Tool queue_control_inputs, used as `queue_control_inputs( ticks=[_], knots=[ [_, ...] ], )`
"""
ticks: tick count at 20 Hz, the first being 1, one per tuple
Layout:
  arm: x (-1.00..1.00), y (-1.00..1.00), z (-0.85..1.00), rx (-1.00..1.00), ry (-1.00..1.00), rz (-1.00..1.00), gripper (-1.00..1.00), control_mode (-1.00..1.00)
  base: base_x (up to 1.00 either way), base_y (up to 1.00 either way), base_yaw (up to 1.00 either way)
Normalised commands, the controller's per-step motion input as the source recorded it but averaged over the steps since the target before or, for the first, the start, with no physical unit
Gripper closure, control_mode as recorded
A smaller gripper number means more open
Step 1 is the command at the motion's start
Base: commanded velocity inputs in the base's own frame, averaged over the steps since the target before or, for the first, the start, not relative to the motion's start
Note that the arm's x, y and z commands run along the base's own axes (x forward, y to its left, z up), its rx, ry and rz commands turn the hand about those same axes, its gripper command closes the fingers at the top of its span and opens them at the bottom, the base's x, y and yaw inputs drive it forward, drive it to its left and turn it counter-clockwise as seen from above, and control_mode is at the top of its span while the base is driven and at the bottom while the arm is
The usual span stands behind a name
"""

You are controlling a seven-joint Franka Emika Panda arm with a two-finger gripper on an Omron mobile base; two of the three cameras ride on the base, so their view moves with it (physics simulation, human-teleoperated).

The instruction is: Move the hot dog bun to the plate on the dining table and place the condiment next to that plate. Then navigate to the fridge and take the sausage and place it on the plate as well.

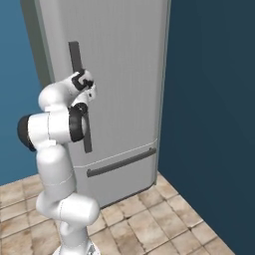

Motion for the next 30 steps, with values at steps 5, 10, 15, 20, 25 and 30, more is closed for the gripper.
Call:
queue_control_inputs(
  ticks=[5,10,15,20,25,30],
  knots=[
    [0.40,0.35,0.00,-0.01,0.11,0.00,1.00,-1.00,0.00,0.00,0.00],
    [0.00,0.08,-0.03,-0.05,0.02,0.00,1.00,-1.00,0.00,0.00,0.00],
    [-0.51,-0.51,0.03,0.00,-0.28,0.05,1.00,-1.00,0.00,0.00,0.00],
    [-0.76,-0.71,0.38,0.00,-0.38,0.05,1.00,-1.00,0.00,0.00,0.00],
    [-0.52,-0.54,0.70,0.00,-0.08,0.00,1.00,-1.00,0.00,0.00,0.00],
    [-0.65,-0.32,0.28,0.00,-0.07,0.00,-1.00,-1.00,0.00,0.00,0.00]
  ],
)
